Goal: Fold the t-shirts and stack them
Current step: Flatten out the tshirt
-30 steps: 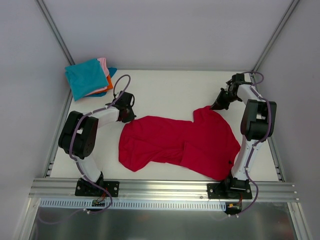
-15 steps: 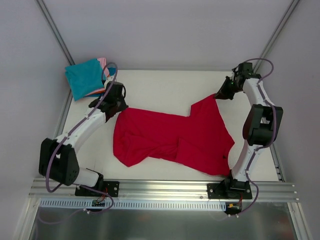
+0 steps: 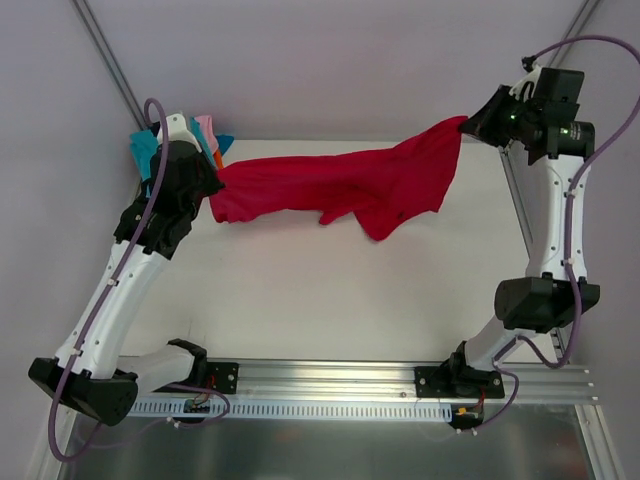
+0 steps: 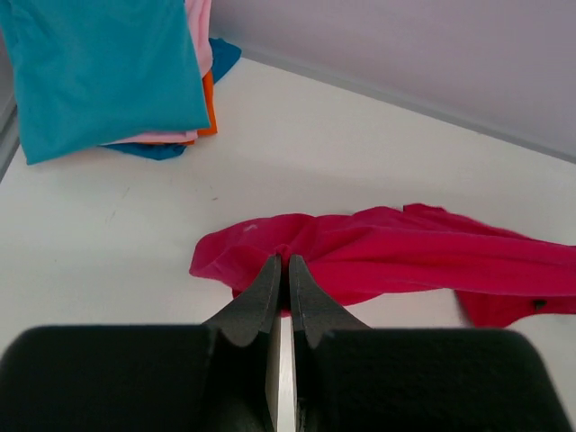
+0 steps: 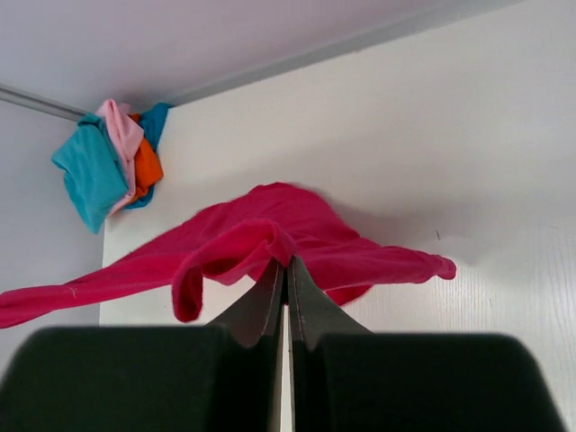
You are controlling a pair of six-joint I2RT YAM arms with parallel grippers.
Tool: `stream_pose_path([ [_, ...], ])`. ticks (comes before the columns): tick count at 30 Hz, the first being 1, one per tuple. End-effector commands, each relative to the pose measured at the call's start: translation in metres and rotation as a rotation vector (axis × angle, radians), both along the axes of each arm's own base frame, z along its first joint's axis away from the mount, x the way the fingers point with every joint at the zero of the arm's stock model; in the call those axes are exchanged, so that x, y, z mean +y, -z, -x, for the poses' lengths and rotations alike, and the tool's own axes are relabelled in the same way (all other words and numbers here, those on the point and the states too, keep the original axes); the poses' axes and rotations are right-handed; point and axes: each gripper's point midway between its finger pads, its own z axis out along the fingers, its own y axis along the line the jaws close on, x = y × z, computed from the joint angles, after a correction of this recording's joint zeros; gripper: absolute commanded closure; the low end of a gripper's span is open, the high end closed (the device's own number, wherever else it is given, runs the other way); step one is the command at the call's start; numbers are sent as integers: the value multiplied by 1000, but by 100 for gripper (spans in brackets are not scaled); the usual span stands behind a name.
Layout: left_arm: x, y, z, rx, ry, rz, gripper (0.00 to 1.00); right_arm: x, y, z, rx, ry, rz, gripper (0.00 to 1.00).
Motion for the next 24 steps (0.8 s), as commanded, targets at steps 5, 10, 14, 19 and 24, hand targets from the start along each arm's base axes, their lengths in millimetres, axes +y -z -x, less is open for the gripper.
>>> stream_pose_path([
  [5,25,-58,33,-109,-28,-56,100,-5,-107,61,-244,51,8,99],
  [10,38,-115,69,-224,-26,-40,100,0,-152,117,-378,62,17,100],
  [14,52,-163,118,-351,-14,6,100,7,-189,175,-501,75,29,99],
  [19,57,-185,170,-424,44,57,100,9,-221,260,-665,133,53,99],
  [24,61,-190,210,-464,87,110,100,7,-234,314,-767,194,64,99],
])
